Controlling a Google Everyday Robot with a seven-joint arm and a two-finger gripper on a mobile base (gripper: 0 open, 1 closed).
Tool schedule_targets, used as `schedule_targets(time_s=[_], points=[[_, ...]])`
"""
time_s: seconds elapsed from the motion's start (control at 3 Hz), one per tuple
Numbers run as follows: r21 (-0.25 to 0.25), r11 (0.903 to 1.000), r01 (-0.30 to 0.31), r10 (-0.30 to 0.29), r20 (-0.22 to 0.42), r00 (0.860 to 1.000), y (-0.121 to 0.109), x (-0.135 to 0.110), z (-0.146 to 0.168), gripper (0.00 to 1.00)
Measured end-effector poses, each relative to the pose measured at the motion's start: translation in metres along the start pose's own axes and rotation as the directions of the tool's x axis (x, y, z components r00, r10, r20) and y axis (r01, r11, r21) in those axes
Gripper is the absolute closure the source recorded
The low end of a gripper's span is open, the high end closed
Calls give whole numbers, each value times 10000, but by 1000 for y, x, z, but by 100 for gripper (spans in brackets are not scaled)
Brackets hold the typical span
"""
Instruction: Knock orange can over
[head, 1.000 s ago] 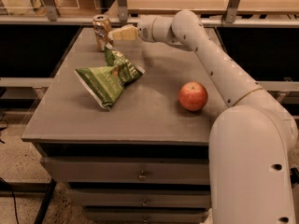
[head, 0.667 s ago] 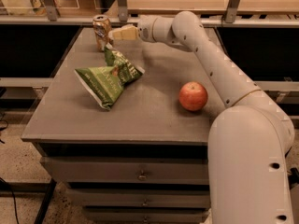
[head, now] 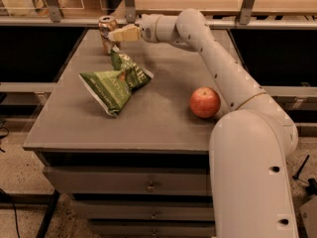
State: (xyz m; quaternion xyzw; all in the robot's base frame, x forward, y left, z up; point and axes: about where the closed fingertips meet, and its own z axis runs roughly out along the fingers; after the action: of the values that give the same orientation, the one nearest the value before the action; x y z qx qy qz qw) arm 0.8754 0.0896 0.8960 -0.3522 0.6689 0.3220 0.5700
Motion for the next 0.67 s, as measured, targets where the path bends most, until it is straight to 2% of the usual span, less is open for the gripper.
schedule_targets(time_s=[0.33, 0.67], points=[[-541, 9962, 688, -679, 191, 9975, 20, -41, 16, 0], [-544, 9961, 688, -678, 190, 9975, 20, -41, 16, 0]])
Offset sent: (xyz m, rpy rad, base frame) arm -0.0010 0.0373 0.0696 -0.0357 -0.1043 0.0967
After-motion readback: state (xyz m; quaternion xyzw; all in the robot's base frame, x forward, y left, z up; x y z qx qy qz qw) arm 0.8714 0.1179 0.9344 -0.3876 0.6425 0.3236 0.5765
